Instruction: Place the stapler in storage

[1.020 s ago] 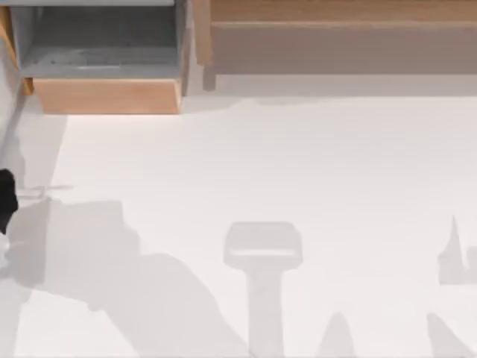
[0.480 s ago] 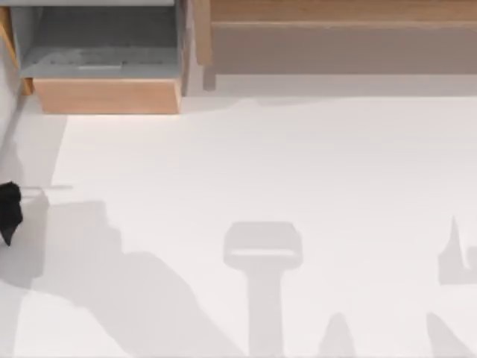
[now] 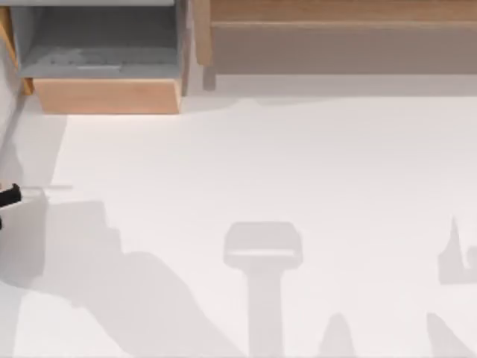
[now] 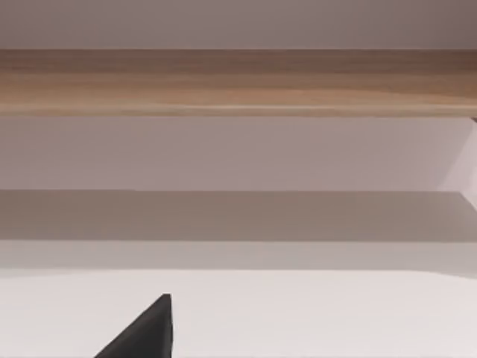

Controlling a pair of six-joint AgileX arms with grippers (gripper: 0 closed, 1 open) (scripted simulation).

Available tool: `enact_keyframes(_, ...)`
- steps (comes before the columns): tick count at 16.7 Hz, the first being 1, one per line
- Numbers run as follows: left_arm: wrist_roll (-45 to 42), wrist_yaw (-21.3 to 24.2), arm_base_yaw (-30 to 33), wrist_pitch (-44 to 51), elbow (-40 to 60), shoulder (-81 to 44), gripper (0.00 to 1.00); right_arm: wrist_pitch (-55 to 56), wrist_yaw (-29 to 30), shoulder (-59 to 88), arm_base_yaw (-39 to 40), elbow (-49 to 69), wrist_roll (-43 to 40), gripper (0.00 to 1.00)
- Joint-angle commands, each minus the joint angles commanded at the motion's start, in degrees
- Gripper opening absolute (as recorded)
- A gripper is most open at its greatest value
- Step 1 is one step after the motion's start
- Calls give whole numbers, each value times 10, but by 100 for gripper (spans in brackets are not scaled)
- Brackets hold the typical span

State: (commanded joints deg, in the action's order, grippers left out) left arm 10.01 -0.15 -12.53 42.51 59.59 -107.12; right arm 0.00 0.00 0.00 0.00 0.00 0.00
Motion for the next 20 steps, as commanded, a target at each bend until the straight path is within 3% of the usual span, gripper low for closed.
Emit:
enact_keyframes(3, 0, 0, 0, 0, 0, 0, 2, 0, 0, 0, 0, 0, 0, 100)
enact_keyframes(4, 0, 0, 0, 0, 0, 0, 0, 0, 0, 0, 0, 0, 0, 100)
enact_keyframes(13, 1, 2, 1, 3, 2, 2, 0, 0, 0, 0, 0, 0, 0, 100)
enact_keyframes(20, 1, 2, 1, 68, 34, 35, 0, 0, 0, 0, 0, 0, 0, 100)
